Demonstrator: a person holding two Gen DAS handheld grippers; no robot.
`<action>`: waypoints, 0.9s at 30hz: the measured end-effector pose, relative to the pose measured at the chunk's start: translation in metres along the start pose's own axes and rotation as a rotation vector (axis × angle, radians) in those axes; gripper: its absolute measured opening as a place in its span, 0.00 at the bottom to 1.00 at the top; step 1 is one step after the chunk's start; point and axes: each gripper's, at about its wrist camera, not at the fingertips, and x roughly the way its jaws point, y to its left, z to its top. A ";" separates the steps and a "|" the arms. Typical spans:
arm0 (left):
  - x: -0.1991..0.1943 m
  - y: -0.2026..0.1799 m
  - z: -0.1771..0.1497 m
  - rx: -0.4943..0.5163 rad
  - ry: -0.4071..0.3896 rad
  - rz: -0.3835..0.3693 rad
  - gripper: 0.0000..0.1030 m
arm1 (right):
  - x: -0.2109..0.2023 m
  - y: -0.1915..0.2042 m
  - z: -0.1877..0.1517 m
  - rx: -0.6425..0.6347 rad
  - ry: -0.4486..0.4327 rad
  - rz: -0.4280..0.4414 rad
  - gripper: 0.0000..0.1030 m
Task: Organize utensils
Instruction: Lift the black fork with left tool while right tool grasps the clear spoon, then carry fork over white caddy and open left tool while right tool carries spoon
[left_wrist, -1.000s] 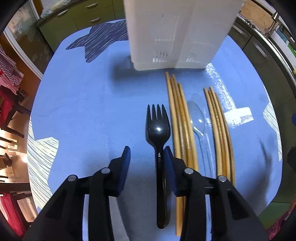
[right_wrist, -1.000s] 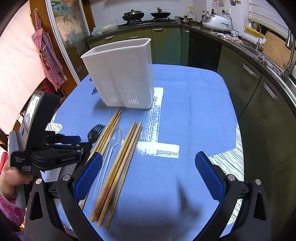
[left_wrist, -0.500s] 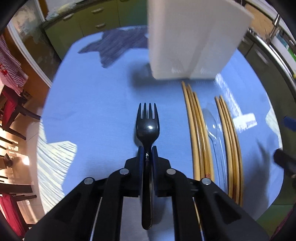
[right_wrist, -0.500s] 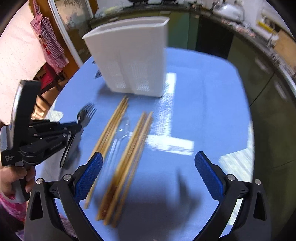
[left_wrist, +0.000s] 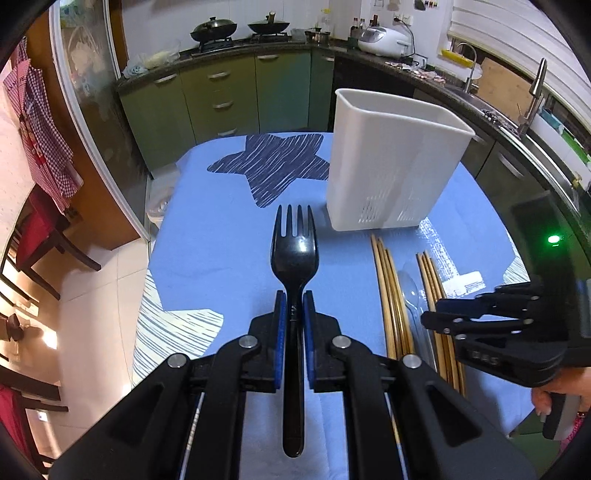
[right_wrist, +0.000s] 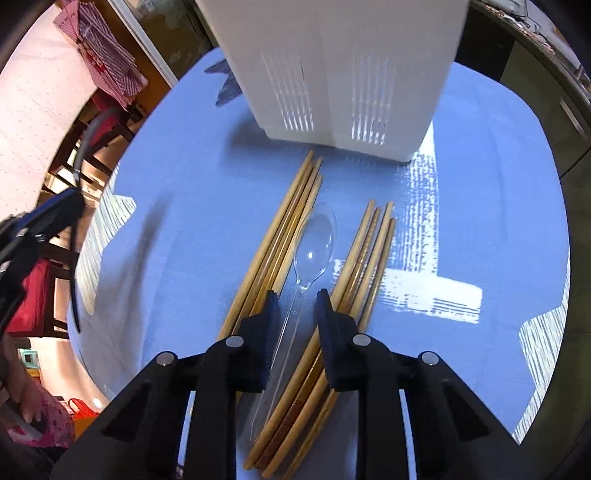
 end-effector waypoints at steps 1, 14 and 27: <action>0.000 0.000 -0.001 0.002 -0.001 -0.005 0.09 | 0.003 0.001 0.001 0.001 0.008 -0.014 0.19; -0.002 -0.002 -0.004 0.017 -0.005 -0.024 0.09 | 0.028 0.012 0.015 0.010 0.081 -0.071 0.15; -0.013 -0.004 0.014 0.016 -0.048 -0.045 0.09 | -0.019 0.003 0.007 0.044 -0.105 0.071 0.09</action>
